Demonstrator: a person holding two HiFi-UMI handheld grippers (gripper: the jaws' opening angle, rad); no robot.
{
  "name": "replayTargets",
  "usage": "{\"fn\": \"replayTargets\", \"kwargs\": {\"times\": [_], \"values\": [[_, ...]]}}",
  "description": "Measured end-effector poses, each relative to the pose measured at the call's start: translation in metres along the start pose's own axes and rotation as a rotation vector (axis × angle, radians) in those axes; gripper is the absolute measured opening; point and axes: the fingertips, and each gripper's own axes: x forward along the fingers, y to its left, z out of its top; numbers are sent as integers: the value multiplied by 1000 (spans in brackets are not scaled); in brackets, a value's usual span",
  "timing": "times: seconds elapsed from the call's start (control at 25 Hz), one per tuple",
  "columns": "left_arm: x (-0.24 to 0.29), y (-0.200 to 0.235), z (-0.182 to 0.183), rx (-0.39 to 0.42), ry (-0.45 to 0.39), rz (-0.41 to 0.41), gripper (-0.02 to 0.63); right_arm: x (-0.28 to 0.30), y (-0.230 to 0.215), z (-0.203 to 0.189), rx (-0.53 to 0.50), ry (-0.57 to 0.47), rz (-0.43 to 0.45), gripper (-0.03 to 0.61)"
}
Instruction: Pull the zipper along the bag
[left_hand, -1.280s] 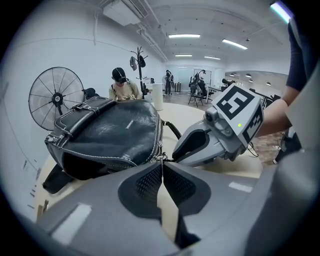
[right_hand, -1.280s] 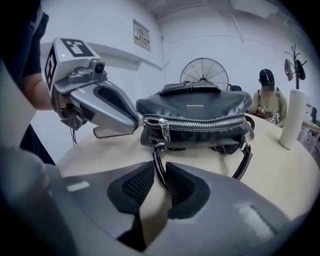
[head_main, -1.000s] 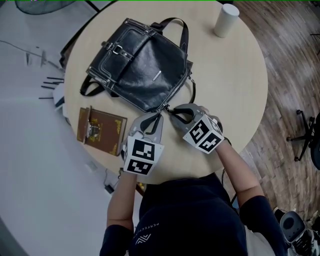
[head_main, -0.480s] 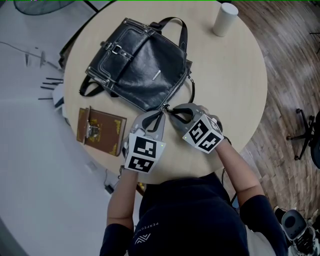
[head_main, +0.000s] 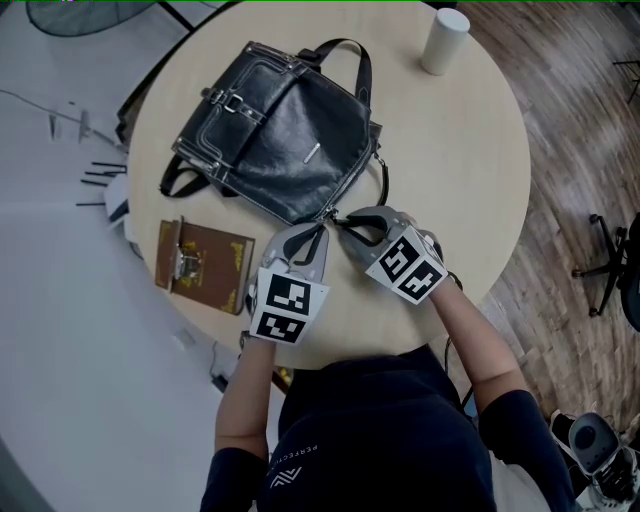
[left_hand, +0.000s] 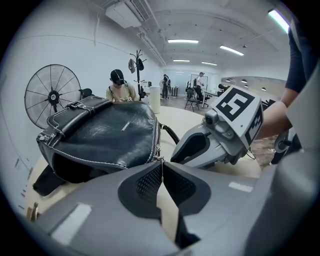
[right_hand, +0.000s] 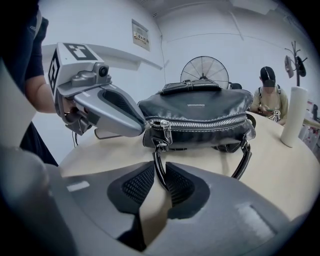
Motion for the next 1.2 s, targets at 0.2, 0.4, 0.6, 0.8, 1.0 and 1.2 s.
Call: {"fn": "replayTargets", "kwargs": {"times": [0.2, 0.4, 0.6, 0.8, 1.0, 1.2], "values": [[-2, 2, -3, 0, -14, -9, 32, -2, -1, 1, 9, -2, -40, 80], [-8, 5, -8, -46, -36, -44, 32, -4, -2, -3, 44, -3, -79, 86], [-19, 9, -8, -121, -94, -79, 31, -12, -2, -1, 66, -11, -125, 89], [-28, 12, -5, -113, -137, -69, 32, -28, -5, -1, 108, -27, -188, 89], [-41, 14, -8, -117, -175, -68, 52, -44, -1, -1, 151, -43, -232, 87], [-56, 21, -13, -143, -201, -63, 18, -58, 5, 4, 183, -65, -259, 84]]}}
